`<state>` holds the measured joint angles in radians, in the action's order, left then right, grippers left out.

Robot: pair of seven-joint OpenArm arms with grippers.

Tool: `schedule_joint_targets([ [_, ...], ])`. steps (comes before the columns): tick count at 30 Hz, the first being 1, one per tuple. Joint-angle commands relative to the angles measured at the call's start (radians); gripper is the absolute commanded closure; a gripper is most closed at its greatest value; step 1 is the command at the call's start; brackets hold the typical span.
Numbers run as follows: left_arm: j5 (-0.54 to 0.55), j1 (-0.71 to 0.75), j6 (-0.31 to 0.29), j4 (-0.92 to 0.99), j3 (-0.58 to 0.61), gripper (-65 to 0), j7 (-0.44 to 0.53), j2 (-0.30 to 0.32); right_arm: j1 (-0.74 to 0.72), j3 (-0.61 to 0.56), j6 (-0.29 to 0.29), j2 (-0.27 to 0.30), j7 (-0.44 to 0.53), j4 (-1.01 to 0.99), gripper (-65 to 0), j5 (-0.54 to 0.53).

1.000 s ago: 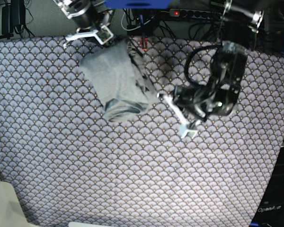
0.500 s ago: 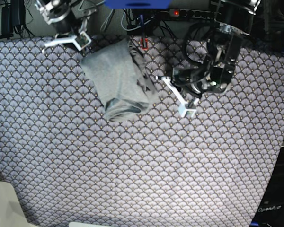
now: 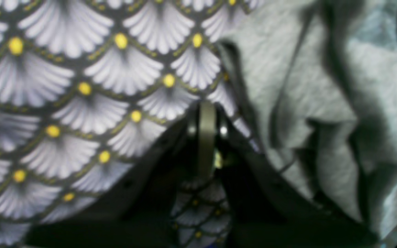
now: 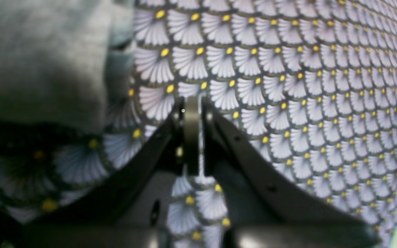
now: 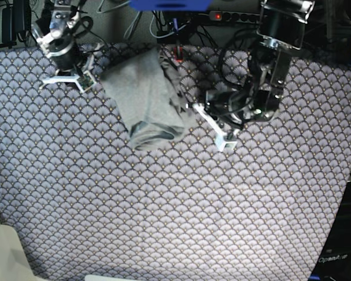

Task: Fold the T-shirt properly
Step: 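Press the stack flat with the left gripper and release it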

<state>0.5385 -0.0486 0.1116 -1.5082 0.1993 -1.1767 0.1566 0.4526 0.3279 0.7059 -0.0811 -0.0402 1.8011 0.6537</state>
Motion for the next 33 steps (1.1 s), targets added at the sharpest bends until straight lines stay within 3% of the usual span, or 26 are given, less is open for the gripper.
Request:
schedule_joint_targets([
  [1,0.005,-0.027,0.000,-0.007,0.007,0.0,-0.006,-0.007,0.001,0.001,-0.008,-0.007,0.024,0.021,0.0,-0.013],
  [7,0.005,-0.087,0.000,0.004,0.009,0.0,-0.006,-0.065,0.035,-0.009,-0.008,-0.072,0.027,0.036,0.0,-0.013],
  [14,0.005,-0.159,0.000,0.105,0.009,0.0,-0.004,-0.131,0.105,-0.071,-0.008,-0.076,0.027,0.078,0.0,-0.012],
  [19,0.005,-0.204,0.000,0.145,0.007,0.0,-0.001,-0.136,0.120,-0.072,-0.008,-0.076,0.024,0.073,0.0,-0.015],
  [26,0.005,-0.216,0.000,0.148,0.009,0.0,0.136,-0.128,0.157,-0.072,-0.008,-0.076,0.026,0.072,0.0,-0.015],
  [33,0.005,-0.251,-0.002,0.220,0.009,0.0,0.149,-0.128,0.205,-0.129,-0.008,-0.076,0.026,0.068,0.0,-0.012],
])
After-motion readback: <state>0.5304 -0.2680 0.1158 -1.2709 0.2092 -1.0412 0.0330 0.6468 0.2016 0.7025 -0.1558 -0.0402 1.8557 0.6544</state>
